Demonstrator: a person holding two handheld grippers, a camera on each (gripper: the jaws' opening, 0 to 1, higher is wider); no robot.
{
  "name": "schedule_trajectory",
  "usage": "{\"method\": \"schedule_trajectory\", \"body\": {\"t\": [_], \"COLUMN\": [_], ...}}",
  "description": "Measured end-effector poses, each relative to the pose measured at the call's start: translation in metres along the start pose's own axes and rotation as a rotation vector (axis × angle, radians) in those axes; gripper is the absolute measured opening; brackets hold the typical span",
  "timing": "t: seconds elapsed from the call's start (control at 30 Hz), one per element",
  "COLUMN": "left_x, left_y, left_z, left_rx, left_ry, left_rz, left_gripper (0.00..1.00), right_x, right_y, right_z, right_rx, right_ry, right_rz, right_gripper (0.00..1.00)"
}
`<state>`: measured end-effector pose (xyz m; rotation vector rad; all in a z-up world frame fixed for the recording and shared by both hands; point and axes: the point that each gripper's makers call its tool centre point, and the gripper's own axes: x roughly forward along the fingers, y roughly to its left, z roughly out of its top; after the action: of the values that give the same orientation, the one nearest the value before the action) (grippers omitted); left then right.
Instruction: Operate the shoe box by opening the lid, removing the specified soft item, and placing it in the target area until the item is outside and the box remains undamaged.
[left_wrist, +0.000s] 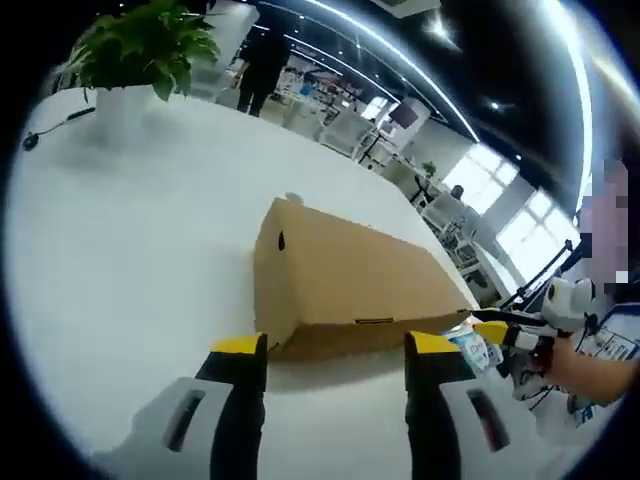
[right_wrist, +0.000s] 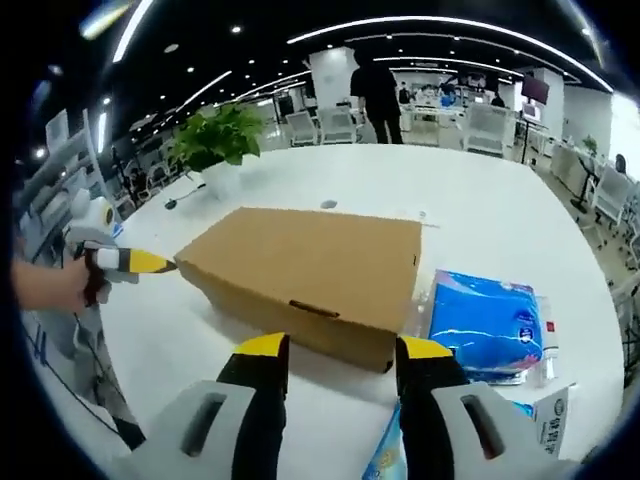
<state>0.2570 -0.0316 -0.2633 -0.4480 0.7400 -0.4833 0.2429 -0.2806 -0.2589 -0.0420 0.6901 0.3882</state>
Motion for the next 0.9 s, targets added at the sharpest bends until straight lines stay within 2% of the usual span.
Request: {"method": "schedule_trajectory", "body": {"t": [0.1, 0.17, 0.23, 0.27, 0.3, 0.37, 0.47, 0.5, 0.53, 0.6, 0.63, 0.67, 0.73, 0.77, 0.83, 0.9], "left_x": [-0.001, -0.001, -0.001, -0.001, -0.002, -0.001, -0.002, -0.002, -0.003, -0.004, -0.005, -0.004, -0.004, -0.004, -0.005, -0.005], "left_y": [-0.004, -0.006, -0.009, -0.015, -0.018, -0.017, -0.018, -0.016, -0.019, -0.024, -0.026, -0.027, -0.028, -0.034, -0.037, -0.035], "left_z": [-0.001, -0.004, -0.004, -0.005, -0.007, -0.013, -0.015, -0.015, -0.017, -0.015, -0.011, -0.008, -0.007, -0.008, -0.003, -0.003], "left_rx": [-0.003, -0.04, -0.076, -0.088, -0.09, -0.045, -0.096, -0.111, -0.161, -0.232, -0.297, -0.336, -0.403, -0.474, -0.533, -0.598], "left_ry": [0.0, 0.007, -0.003, -0.005, 0.0, 0.022, 0.017, 0.019, 0.035, 0.036, 0.021, 0.008, 0.001, 0.023, -0.006, -0.012], "left_rz": [-0.012, -0.028, -0.051, -0.089, -0.099, -0.079, -0.093, -0.094, -0.109, -0.144, -0.17, -0.185, -0.222, -0.264, -0.304, -0.317], "left_gripper": [0.54, 0.54, 0.53, 0.52, 0.52, 0.52, 0.53, 0.52, 0.51, 0.43, 0.42, 0.44, 0.48, 0.51, 0.55, 0.59], "right_x": [0.0, -0.001, -0.002, -0.003, -0.004, -0.004, -0.005, -0.005, -0.005, -0.006, -0.007, -0.007, -0.014, -0.015, -0.017, -0.015], "right_y": [0.006, 0.007, 0.02, 0.025, 0.03, 0.03, 0.032, 0.037, 0.037, 0.044, 0.048, 0.049, 0.064, 0.063, 0.066, 0.063], "right_z": [-0.003, -0.002, -0.001, 0.001, 0.003, 0.006, 0.005, 0.004, 0.004, 0.006, 0.009, 0.011, 0.023, 0.027, 0.028, 0.026], "right_rx": [0.059, 0.087, 0.204, 0.243, 0.279, 0.288, 0.289, 0.334, 0.344, 0.431, 0.492, 0.517, 0.632, 0.628, 0.685, 0.691], "right_ry": [0.006, -0.003, -0.009, -0.015, -0.023, -0.044, -0.043, -0.036, -0.04, -0.051, -0.06, -0.067, -0.105, -0.138, -0.133, -0.137], "right_rz": [0.035, 0.049, 0.134, 0.171, 0.212, 0.219, 0.225, 0.257, 0.264, 0.317, 0.365, 0.38, 0.505, 0.51, 0.531, 0.52], "right_gripper": [0.39, 0.39, 0.39, 0.39, 0.4, 0.43, 0.44, 0.43, 0.43, 0.43, 0.44, 0.46, 0.54, 0.56, 0.58, 0.58]}}
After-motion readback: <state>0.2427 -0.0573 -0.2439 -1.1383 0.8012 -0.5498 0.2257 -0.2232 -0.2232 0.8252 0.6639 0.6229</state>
